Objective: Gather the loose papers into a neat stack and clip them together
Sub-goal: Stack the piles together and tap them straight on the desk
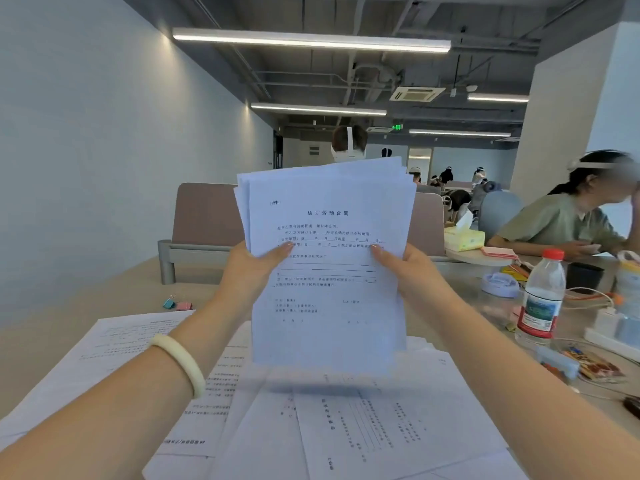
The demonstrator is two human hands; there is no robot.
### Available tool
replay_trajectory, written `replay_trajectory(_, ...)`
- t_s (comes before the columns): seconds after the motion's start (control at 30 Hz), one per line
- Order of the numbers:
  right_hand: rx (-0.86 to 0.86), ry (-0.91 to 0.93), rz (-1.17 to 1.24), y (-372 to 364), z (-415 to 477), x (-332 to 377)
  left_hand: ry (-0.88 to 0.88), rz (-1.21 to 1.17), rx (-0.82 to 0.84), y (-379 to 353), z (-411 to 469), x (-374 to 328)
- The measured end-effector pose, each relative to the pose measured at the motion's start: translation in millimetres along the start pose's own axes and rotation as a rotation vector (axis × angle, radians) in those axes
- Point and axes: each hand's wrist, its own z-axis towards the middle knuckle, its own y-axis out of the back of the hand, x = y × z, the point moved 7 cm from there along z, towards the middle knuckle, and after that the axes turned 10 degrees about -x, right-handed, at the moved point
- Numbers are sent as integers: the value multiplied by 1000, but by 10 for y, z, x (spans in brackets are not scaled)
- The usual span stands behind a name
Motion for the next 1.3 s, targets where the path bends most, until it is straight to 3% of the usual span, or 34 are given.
replay_trajectory(0.17,0,16,-47,20,-87,-155,63,49,72,49,-25,159)
replay_trajectory(0.37,-22,78,-171,-120,-81,-59,92,78,-31,97,18,230)
replay_trajectory(0.5,-138,56,-84,-160,-2,64,44,76,-64,18,61,33)
replay_trajectory(0.63,-110,-37,-28,-142,-98,-233,191,99,-5,165,-53,280)
replay_trajectory(0.77,-73,-86,-141,-208,-379,-739,314,153,57,336,-330,768)
replay_trajectory(0.97,-120,-105,-12,-217,-443,-902,253,122,-16,200,-412,750)
replay_trajectory(1.13,-170,-179,-132,-218,-643,-1224,264,215,-100,294,-519,955)
replay_trajectory(1.3,-81,-116,-293,1,-566,-917,37,365,-117,146,-158,604)
